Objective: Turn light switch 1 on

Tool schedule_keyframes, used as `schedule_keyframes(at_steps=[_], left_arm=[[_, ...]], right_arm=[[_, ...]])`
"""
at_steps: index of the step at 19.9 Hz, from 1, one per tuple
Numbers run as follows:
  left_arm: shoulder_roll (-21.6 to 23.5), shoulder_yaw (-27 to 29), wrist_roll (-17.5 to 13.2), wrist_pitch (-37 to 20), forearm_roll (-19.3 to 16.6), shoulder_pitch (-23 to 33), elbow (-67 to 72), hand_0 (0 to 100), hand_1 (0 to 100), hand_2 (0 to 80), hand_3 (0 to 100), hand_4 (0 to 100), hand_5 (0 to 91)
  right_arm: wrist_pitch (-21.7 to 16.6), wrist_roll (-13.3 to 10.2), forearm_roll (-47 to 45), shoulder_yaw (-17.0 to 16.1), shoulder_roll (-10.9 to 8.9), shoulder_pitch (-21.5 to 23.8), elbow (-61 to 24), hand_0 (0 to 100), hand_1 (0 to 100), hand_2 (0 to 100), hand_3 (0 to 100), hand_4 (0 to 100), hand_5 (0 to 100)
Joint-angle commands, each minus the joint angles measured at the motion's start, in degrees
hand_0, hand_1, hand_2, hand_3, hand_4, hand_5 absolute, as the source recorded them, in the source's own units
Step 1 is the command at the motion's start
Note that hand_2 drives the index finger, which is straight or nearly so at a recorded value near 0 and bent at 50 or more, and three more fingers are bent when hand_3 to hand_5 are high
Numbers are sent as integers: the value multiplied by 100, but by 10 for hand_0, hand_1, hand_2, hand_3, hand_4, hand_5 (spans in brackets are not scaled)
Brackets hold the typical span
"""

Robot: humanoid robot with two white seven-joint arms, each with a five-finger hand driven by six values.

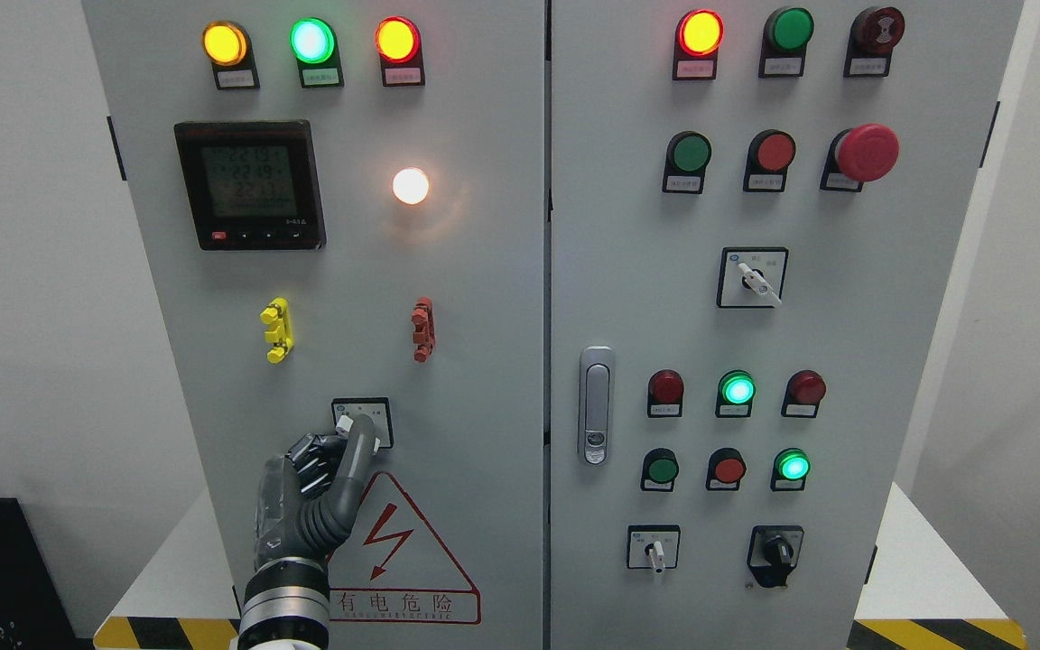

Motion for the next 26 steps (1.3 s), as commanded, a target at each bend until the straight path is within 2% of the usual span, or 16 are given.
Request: schedule_keyframes(at_steps=[1,9,16,19,23,26], left_arm=[[10,-23,-9,-41,11,56,-56,207,440,596,834,898,815],[19,-128,8,-76,11,170,-206,203,444,597,836,897,817],[63,-224,43,-198,11,653,-407,196,445,601,843,895,817],[124,-322,157,-1031,2,995,-434,196,443,601,843,895,818],[186,-313,158,-1709,-94,1434,-434,197,420,593,852,899,821],[282,-278,140,-2631,-183,2189,-399,191,398,587,878,926,834]], right_arm=[[2,0,0,0,0,2,0,305,0,0,0,0,0],[2,0,0,0,0,2,0,305,0,0,0,0,0],[2,0,0,0,0,-6,0,305,0,0,0,0,0],[2,0,0,0,0,2,0,305,0,0,0,0,0],[2,0,0,0,0,2,0,304,0,0,0,0,0],[2,0,0,0,0,2,0,305,0,0,0,0,0]])
